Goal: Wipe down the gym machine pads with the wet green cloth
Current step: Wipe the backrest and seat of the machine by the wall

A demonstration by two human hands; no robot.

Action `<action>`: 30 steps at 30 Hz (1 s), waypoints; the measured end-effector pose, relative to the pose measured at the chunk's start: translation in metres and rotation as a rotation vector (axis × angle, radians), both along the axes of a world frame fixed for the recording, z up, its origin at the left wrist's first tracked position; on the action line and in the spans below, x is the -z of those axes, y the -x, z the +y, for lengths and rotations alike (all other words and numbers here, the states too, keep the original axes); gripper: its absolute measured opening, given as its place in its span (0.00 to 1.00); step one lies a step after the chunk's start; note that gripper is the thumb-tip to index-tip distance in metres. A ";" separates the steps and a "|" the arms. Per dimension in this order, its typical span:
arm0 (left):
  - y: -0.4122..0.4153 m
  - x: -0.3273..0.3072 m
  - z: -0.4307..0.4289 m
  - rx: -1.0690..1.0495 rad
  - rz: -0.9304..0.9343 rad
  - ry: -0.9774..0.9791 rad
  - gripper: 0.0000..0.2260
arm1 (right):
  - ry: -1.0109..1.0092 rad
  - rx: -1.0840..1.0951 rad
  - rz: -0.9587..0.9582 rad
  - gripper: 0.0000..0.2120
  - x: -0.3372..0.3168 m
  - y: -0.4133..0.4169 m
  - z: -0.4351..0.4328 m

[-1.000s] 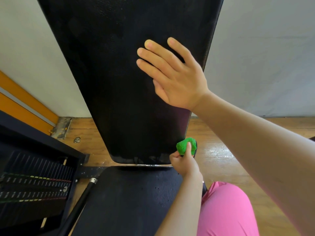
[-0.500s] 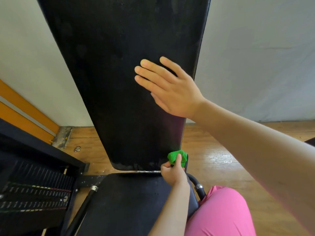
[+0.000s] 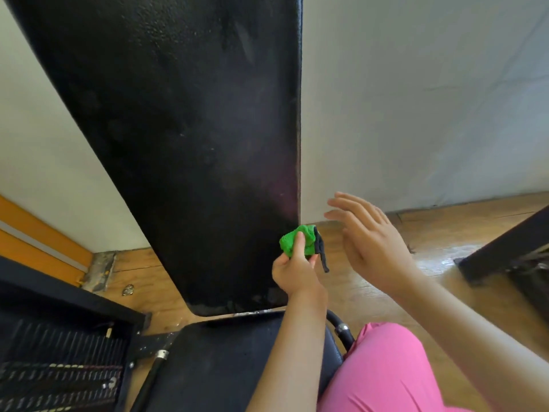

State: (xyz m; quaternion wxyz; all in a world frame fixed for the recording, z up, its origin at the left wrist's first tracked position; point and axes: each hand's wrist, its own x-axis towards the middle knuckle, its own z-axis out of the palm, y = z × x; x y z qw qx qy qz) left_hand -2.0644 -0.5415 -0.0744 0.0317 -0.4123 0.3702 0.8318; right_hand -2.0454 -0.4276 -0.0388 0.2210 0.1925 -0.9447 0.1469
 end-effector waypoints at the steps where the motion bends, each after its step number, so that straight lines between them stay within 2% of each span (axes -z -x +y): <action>1: 0.001 -0.006 0.000 0.001 0.030 0.001 0.06 | 0.036 0.008 -0.017 0.18 0.007 -0.005 -0.002; 6: -0.003 -0.027 -0.004 0.033 0.158 0.057 0.04 | 0.162 0.001 -0.045 0.19 0.022 -0.018 -0.024; 10: -0.004 -0.047 -0.017 0.109 0.321 0.206 0.11 | 0.182 -0.005 -0.004 0.21 0.019 -0.015 -0.032; 13: -0.005 -0.062 -0.029 0.170 0.421 0.296 0.10 | 0.229 0.022 0.015 0.22 0.008 -0.010 -0.039; 19: -0.023 -0.063 -0.037 0.250 0.439 0.473 0.06 | 0.357 0.105 -0.081 0.22 -0.004 0.004 -0.061; 24: -0.024 -0.054 -0.054 0.321 0.550 0.640 0.05 | 0.435 0.161 -0.180 0.24 -0.006 0.009 -0.072; 28: -0.019 -0.051 -0.074 0.469 0.672 0.815 0.08 | 0.593 0.275 -0.150 0.13 -0.010 0.012 -0.084; 30: -0.014 -0.051 -0.093 0.384 0.738 1.014 0.10 | 0.699 0.338 -0.113 0.10 -0.012 0.012 -0.083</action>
